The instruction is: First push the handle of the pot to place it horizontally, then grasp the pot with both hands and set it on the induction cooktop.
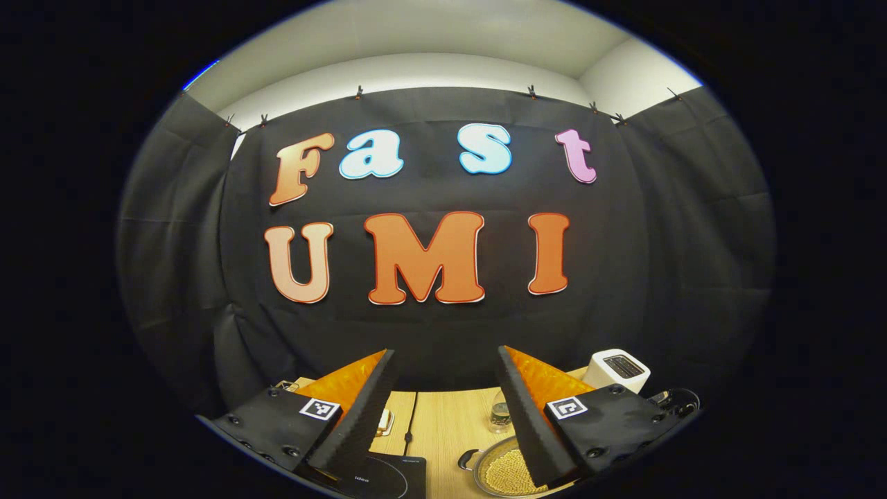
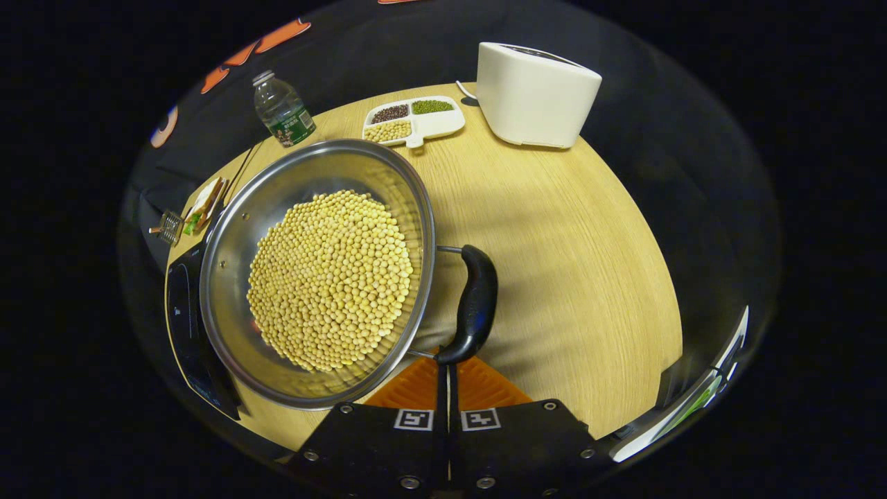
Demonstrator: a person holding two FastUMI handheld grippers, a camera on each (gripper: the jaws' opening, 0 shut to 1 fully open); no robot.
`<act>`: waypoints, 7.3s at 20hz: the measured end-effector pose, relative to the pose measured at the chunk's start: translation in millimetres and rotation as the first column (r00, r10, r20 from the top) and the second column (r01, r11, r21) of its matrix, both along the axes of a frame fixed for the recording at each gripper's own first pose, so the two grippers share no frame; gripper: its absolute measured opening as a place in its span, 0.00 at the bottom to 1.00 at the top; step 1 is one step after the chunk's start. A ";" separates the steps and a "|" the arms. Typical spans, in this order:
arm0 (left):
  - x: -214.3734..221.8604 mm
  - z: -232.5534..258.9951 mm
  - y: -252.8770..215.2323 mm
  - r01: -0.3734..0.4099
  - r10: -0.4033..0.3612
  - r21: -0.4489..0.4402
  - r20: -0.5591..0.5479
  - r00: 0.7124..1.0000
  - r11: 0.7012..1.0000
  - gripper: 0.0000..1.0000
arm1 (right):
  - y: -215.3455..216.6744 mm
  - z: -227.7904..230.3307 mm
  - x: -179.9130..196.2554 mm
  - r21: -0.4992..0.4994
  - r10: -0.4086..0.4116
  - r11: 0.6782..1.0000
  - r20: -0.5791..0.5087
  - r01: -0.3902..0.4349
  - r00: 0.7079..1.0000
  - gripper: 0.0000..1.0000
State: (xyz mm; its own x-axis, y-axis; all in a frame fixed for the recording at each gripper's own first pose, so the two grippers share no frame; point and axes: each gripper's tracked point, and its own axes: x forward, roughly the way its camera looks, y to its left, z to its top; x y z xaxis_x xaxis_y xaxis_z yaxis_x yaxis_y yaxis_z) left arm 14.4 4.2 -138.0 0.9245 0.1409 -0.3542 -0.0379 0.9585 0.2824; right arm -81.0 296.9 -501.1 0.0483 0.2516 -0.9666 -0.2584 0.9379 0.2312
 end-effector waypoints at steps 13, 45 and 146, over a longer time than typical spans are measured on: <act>-5.6 -22.3 -33.6 0.004 -0.007 -0.038 -0.064 0.998 0.999 0.93 | 1.9 -19.3 46.7 0.007 0.025 1.000 0.033 -0.026 0.999 0.01; -89.0 -221.8 46.9 -0.235 0.084 -0.185 -0.588 0.804 0.954 0.92 | 11.8 26.1 126.6 0.156 -0.125 0.983 0.209 0.093 0.970 0.52; -98.5 -276.0 153.5 -0.472 0.472 0.154 -0.549 0.689 0.868 0.78 | 273.4 160.5 2.5 0.262 0.080 0.947 0.360 -0.184 0.929 0.58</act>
